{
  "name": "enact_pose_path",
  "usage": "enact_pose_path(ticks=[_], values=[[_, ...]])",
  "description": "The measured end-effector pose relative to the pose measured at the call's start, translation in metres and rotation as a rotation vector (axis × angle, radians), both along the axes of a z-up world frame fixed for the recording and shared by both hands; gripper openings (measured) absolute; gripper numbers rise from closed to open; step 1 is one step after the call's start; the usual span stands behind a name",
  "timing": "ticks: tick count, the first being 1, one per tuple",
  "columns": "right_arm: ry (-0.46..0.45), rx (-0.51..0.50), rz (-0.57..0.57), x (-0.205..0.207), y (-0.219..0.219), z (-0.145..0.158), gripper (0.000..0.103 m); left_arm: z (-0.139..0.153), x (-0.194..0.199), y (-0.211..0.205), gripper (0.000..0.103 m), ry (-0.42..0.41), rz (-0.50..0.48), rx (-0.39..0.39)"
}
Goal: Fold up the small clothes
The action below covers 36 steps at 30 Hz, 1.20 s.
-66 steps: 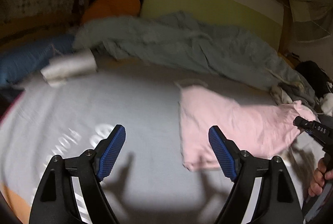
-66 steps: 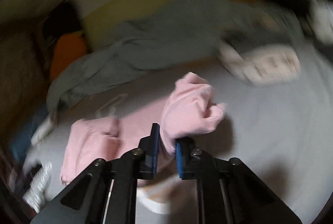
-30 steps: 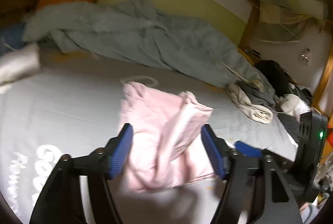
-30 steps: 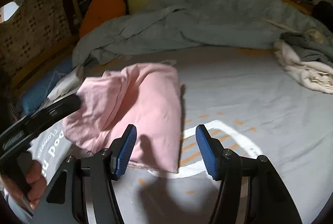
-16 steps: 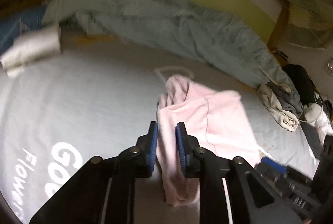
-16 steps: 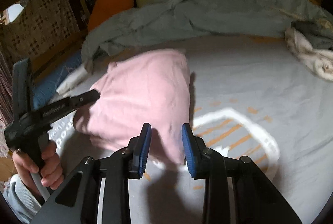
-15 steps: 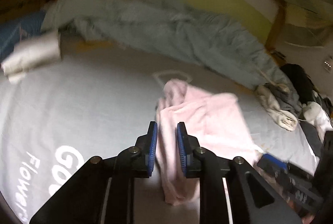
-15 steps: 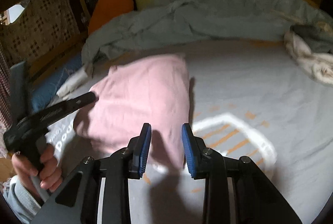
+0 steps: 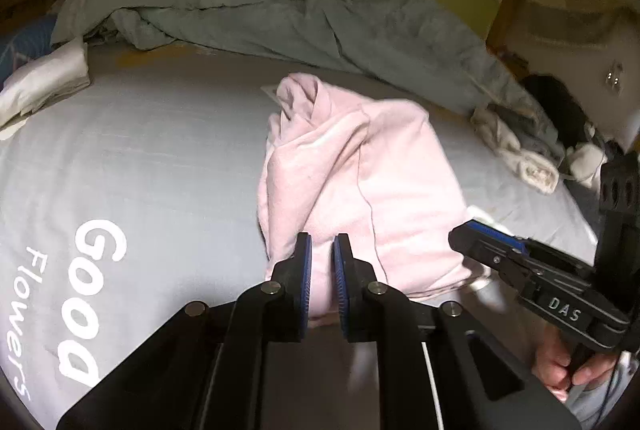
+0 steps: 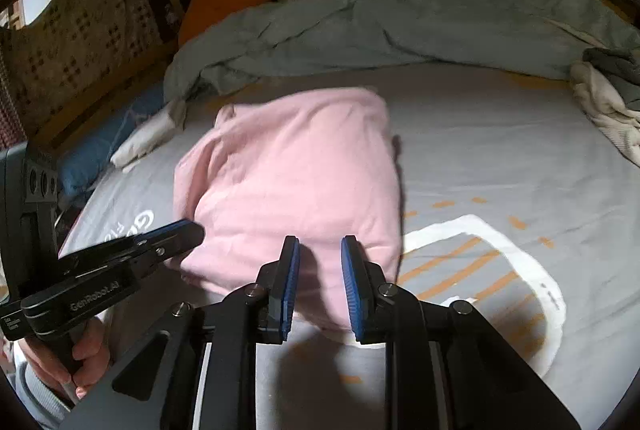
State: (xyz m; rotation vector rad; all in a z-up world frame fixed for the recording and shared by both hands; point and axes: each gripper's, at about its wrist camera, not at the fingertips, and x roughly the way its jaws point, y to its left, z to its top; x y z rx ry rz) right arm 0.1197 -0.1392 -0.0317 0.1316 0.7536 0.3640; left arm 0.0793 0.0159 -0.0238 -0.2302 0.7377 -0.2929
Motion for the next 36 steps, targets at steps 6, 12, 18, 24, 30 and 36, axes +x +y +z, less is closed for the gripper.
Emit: enact_pose_path(ticks=[6,12,18,24,30,36], values=[[-0.08,0.016,-0.041,0.023,-0.002,0.035,0.023,0.04,0.007,-0.014,0.011,-0.105,-0.021,0.044],[0.025,0.058,-0.09,0.094,0.008,0.035,0.023,0.027,0.073,-0.015,0.011,0.017,0.056,0.094],[0.178,0.089,-0.077,0.122,0.008,-0.005,0.023,-0.003,0.082,-0.008,0.01,0.095,0.062,0.111],[0.096,0.134,-0.069,0.086,-0.015,0.023,0.057,0.025,0.04,0.005,0.068,-0.01,0.026,0.026],[0.173,0.23,-0.036,0.055,-0.045,0.02,0.066,0.007,0.033,0.029,0.077,0.183,0.025,-0.218],[0.308,0.373,-0.034,0.058,-0.056,-0.022,0.066,-0.019,0.031,0.037,0.077,0.243,0.047,-0.357]])
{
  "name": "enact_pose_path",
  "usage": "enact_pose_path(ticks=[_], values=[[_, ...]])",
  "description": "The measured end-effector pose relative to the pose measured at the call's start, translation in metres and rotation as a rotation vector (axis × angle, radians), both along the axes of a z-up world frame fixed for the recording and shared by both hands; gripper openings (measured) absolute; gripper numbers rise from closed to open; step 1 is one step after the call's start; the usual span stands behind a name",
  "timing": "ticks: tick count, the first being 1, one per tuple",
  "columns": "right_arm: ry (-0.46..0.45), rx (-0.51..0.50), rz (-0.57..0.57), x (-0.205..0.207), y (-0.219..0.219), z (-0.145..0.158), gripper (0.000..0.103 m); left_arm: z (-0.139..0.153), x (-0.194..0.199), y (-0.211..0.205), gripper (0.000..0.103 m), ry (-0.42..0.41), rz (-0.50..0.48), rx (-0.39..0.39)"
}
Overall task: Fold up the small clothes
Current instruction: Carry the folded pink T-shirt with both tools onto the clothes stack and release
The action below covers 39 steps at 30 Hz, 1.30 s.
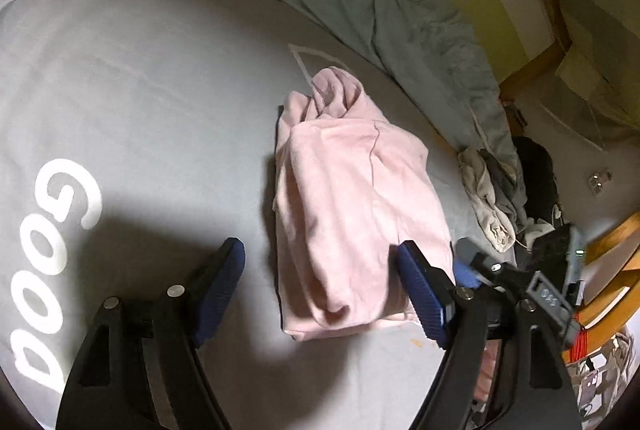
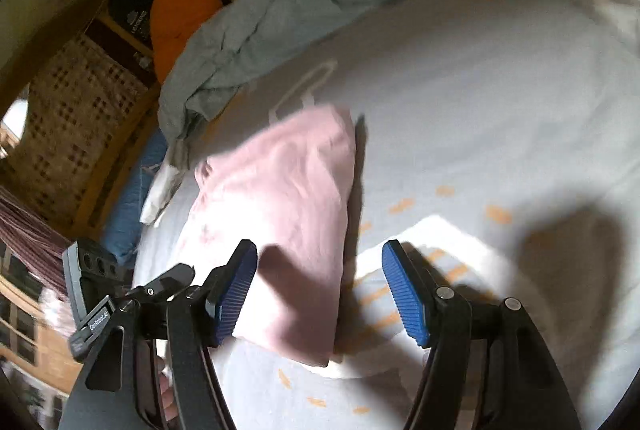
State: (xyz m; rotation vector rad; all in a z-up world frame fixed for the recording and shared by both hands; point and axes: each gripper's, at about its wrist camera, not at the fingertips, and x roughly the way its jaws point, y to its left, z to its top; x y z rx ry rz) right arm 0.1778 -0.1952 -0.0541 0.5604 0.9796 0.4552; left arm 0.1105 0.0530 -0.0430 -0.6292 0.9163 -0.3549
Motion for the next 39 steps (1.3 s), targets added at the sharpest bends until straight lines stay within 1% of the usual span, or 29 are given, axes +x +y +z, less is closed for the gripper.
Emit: enact_pose_path(ticks=[2,4,5,7,8,9,10,11,12,14,18,21,25,27,29,31,33,36,39], values=[[-0.005,0.032,0.01,0.002,0.005,-0.007,0.066,-0.001,0.002,-0.001,0.076,-0.002,-0.007,-0.037],[-0.021,0.034,0.026,0.004,0.011,-0.009,0.066,-0.001,0.005,-0.004,0.06,-0.016,-0.006,-0.027],[-0.026,0.039,0.054,0.006,0.017,-0.009,0.066,-0.004,0.008,-0.009,0.051,-0.011,-0.021,-0.019],[-0.035,0.028,0.081,0.007,0.027,-0.01,0.063,-0.006,0.008,-0.012,0.051,-0.02,-0.021,-0.008],[-0.043,0.006,0.08,0.006,0.03,-0.009,0.057,-0.006,0.008,-0.014,0.05,-0.026,-0.024,-0.001],[-0.061,-0.02,0.07,0.004,0.032,-0.008,0.049,-0.006,0.008,-0.016,0.046,-0.029,-0.025,0.009],[-0.073,-0.026,0.065,0.002,0.033,-0.008,0.045,-0.006,0.009,-0.016,0.042,-0.031,-0.026,0.01],[-0.089,-0.02,0.061,0.0,0.032,-0.008,0.038,-0.006,0.009,-0.016,0.035,-0.034,-0.028,0.004],[-0.095,-0.014,0.057,-0.001,0.031,-0.008,0.033,-0.006,0.008,-0.015,0.03,-0.036,-0.031,-0.002],[-0.111,-0.027,0.052,-0.004,0.032,-0.004,0.028,-0.004,0.007,-0.016,0.026,-0.051,-0.034,0.001],[-0.183,-0.09,0.062,-0.015,0.04,0.01,0.023,0.004,0.002,-0.021,0.022,-0.084,-0.037,0.041],[-0.21,-0.094,0.06,-0.021,0.037,0.023,0.022,0.015,-0.002,-0.025,0.022,-0.111,-0.051,0.057],[-0.247,-0.103,0.054,-0.03,0.031,0.042,0.022,0.038,-0.009,-0.035,0.021,-0.171,-0.064,0.096],[-0.276,-0.108,0.047,-0.036,0.026,0.058,0.022,0.051,-0.013,-0.039,0.021,-0.202,-0.07,0.107],[-0.305,-0.12,0.043,-0.042,0.021,0.071,0.022,0.065,-0.016,-0.048,0.021,-0.236,-0.078,0.138],[-0.343,-0.137,0.036,-0.049,0.015,0.088,0.022,0.08,-0.019,-0.06,0.021,-0.271,-0.088,0.175],[-0.37,-0.152,0.029,-0.055,0.007,0.101,0.022,0.096,-0.021,-0.072,0.021,-0.316,-0.105,0.192],[-0.418,-0.16,0.006,-0.068,-0.018,0.126,0.022,0.117,-0.022,-0.093,0.021,-0.378,-0.142,0.203],[-0.465,-0.172,-0.029,-0.076,-0.045,0.149,0.022,0.137,-0.021,-0.121,0.021,-0.435,-0.173,0.23]])
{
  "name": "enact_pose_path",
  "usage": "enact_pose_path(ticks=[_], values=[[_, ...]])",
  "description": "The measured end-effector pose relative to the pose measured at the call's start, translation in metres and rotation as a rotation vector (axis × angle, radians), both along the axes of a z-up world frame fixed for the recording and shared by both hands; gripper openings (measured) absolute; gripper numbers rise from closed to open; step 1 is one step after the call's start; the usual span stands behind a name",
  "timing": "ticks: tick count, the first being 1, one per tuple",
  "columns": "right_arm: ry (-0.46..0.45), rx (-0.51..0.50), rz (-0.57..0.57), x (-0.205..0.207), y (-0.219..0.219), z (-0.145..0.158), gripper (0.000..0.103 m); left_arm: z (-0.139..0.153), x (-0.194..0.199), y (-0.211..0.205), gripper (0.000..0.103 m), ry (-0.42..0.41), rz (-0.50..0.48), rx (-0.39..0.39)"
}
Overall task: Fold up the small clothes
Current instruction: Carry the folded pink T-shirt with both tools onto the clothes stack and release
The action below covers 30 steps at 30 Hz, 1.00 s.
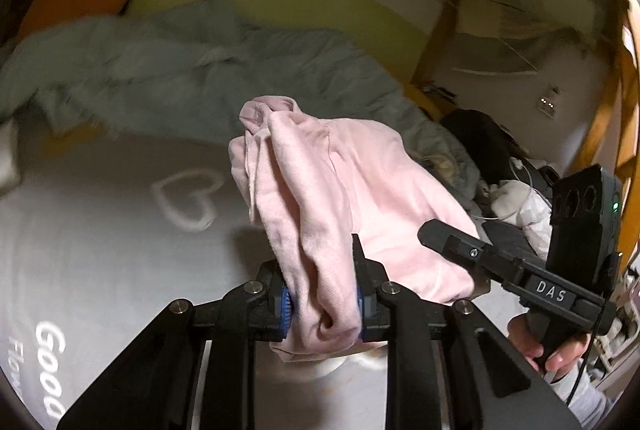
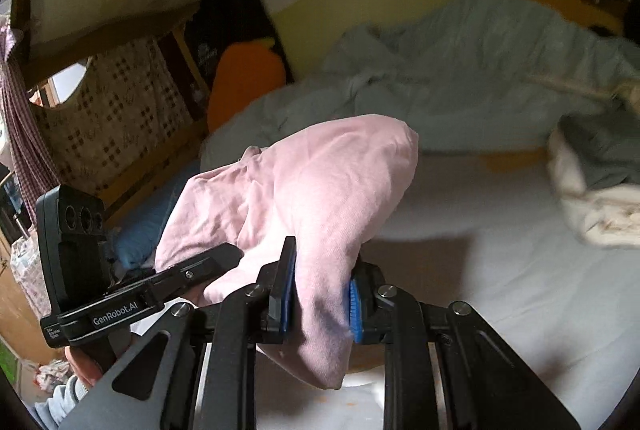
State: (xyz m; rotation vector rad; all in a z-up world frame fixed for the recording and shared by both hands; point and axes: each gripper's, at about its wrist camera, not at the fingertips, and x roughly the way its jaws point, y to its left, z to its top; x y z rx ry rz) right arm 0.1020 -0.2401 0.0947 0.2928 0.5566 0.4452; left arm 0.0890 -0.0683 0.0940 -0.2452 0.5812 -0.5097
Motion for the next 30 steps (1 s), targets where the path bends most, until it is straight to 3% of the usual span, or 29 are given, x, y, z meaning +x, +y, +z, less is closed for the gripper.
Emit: enact_pose_path(ticks=[3,6,10,16,19,24,30], values=[[-0.037,-0.008,-0.031,-0.002,-0.026,0.019,0.022,0.018,0.003,-0.031,0.021,-0.06,-0.019,0.018],[-0.063,-0.029,-0.08,0.005,-0.059,0.038,0.022,0.028,0.019,-0.063,0.021,-0.077,-0.061,-0.015],[-0.096,-0.087,-0.164,0.012,-0.111,0.056,0.022,0.037,0.045,-0.117,0.021,-0.129,-0.151,0.023],[-0.134,-0.107,-0.312,0.037,-0.19,0.058,0.022,0.048,0.094,-0.21,0.021,-0.16,-0.218,0.028],[-0.119,-0.077,-0.371,0.059,-0.239,0.054,0.022,0.043,0.13,-0.245,0.021,-0.124,-0.255,0.008],[-0.084,-0.081,-0.425,0.09,-0.284,0.032,0.022,0.018,0.17,-0.29,0.021,-0.097,-0.264,0.035],[0.011,-0.076,-0.455,0.129,-0.316,-0.024,0.023,-0.033,0.2,-0.326,0.023,-0.04,-0.241,0.107]])
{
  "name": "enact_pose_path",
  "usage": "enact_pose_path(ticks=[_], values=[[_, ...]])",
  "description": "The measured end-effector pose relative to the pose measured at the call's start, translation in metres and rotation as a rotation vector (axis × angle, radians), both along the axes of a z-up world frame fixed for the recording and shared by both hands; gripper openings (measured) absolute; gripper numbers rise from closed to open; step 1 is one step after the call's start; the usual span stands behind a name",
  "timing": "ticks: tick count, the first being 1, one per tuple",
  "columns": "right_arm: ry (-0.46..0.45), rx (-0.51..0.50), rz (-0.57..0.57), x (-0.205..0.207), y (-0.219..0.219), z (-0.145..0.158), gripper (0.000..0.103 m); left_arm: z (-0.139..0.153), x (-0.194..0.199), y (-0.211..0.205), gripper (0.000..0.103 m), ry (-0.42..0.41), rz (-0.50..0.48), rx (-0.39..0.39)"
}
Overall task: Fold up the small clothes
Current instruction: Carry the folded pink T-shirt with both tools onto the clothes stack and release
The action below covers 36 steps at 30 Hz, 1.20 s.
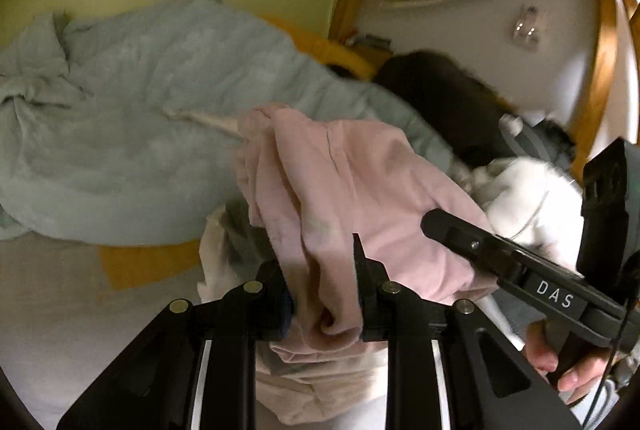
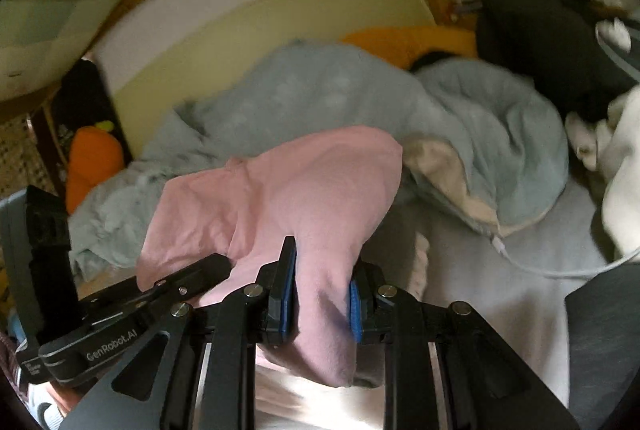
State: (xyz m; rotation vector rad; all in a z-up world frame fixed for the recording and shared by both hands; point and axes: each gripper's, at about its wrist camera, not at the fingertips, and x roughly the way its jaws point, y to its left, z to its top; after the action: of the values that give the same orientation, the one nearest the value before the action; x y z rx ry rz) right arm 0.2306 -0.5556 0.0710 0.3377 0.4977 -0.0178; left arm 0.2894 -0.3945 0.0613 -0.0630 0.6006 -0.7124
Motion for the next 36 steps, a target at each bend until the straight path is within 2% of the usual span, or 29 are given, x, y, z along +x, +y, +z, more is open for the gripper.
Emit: enact_pose_path(ticks=[2,4,6,7,8,9,10,11,12,16,18,19,21,25,29,32,36], values=[[0.003,-0.005,-0.012,0.005,-0.003,-0.013,0.026,-0.01,0.0,-0.002,0.026,-0.01,0.01,0.006],[-0.015,0.001,-0.025,0.003,-0.006,-0.016,0.026,-0.011,0.002,-0.003,0.032,-0.007,0.011,-0.005],[-0.014,-0.006,-0.03,0.002,-0.004,-0.014,0.027,-0.006,0.001,-0.003,0.038,-0.04,0.013,0.024],[-0.013,-0.021,-0.032,0.0,-0.001,-0.012,0.029,-0.006,-0.001,-0.006,0.045,-0.069,0.023,0.05],[-0.011,-0.039,-0.037,-0.002,0.002,-0.009,0.037,-0.003,-0.007,-0.006,0.058,-0.118,0.047,0.086],[-0.009,-0.061,-0.054,-0.005,0.005,-0.007,0.054,-0.002,-0.014,-0.004,0.076,-0.158,0.081,0.113],[-0.013,-0.077,-0.071,-0.008,0.007,-0.004,0.065,-0.001,-0.019,0.0,0.084,-0.193,0.116,0.128],[-0.036,-0.102,-0.093,-0.016,0.01,0.002,0.082,0.002,-0.025,0.006,0.095,-0.228,0.142,0.129],[-0.078,-0.119,-0.116,-0.027,0.012,0.008,0.087,0.005,-0.033,0.014,0.1,-0.263,0.166,0.122],[-0.167,-0.193,-0.174,-0.066,0.028,0.034,0.09,0.021,-0.07,0.044,0.102,-0.422,0.239,0.085],[-0.221,-0.223,-0.203,-0.088,0.038,0.048,0.102,0.032,-0.091,0.057,0.102,-0.517,0.266,0.083],[-0.246,-0.234,-0.211,-0.097,0.043,0.054,0.102,0.039,-0.101,0.063,0.102,-0.555,0.264,0.074],[-0.298,-0.27,-0.224,-0.122,0.057,0.072,0.102,0.055,-0.12,0.077,0.102,-0.593,0.262,0.046],[-0.34,-0.304,-0.219,-0.157,0.082,0.107,0.102,0.093,-0.157,0.106,0.102,-0.643,0.246,-0.042],[-0.395,-0.336,-0.229,-0.192,0.11,0.133,0.102,0.121,-0.189,0.131,0.102,-0.708,0.263,-0.084],[-0.432,-0.362,-0.289,-0.209,0.12,0.126,0.102,0.12,-0.205,0.147,0.102,-0.744,0.276,-0.079],[-0.411,-0.434,-0.338,-0.209,0.123,0.081,0.102,0.083,-0.206,0.162,0.102,-0.687,0.321,-0.061]])
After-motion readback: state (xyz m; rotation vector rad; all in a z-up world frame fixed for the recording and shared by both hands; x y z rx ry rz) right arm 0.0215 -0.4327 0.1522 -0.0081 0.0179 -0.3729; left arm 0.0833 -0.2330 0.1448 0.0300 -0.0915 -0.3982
